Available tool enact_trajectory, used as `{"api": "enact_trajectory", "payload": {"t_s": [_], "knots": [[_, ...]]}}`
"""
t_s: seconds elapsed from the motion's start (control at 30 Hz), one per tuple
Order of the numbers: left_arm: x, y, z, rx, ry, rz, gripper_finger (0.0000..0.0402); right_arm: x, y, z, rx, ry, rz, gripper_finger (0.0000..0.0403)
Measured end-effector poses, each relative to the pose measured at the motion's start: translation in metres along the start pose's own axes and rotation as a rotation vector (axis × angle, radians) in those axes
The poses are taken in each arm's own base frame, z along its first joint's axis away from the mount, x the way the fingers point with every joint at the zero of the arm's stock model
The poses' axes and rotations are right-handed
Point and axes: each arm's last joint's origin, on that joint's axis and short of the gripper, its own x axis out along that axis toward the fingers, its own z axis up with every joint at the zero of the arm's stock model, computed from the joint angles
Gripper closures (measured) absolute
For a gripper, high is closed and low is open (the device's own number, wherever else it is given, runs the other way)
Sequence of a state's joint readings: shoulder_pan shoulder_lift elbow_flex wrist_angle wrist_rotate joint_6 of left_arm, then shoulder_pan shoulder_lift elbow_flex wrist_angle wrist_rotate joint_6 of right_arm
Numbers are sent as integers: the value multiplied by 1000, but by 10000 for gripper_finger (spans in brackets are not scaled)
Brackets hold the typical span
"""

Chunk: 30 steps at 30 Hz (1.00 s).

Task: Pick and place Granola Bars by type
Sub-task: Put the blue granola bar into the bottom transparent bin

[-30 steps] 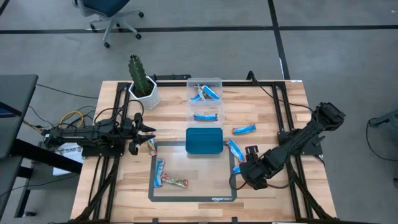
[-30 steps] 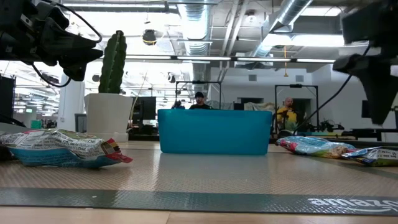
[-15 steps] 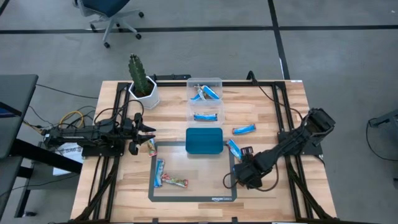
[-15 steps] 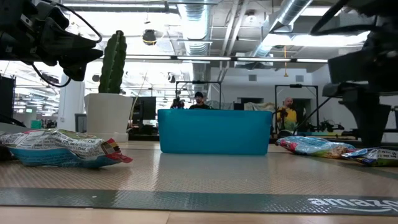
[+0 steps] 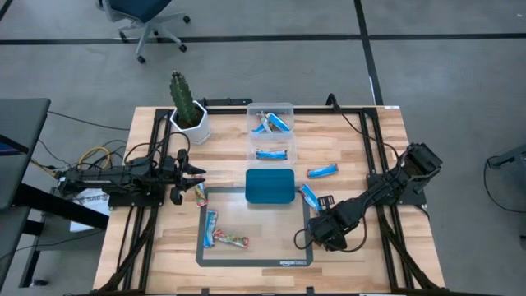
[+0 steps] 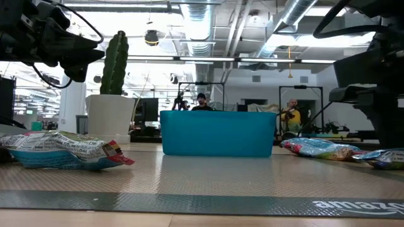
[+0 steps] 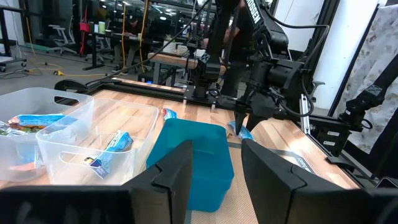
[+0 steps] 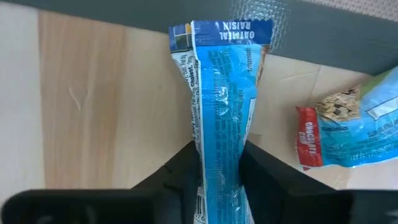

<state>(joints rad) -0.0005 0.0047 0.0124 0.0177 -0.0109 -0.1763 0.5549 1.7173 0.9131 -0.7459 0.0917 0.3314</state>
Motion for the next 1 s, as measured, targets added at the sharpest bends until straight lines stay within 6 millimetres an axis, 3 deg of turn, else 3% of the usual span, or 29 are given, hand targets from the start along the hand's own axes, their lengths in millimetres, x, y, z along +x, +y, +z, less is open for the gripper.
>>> {"api": "enact_trajectory", "payload": {"t_s": [0.3, 0.63, 1.0], "knots": [[0, 0, 0, 0, 0, 0, 272, -6, -1, 0, 6, -53, -14, 331], [0, 0, 0, 0, 0, 0, 272, -60, -17, 8, 136, -360, 65, 332], [0, 0, 0, 0, 0, 0, 272, -121, -61, 40, 198, -779, -11, 332]]}}
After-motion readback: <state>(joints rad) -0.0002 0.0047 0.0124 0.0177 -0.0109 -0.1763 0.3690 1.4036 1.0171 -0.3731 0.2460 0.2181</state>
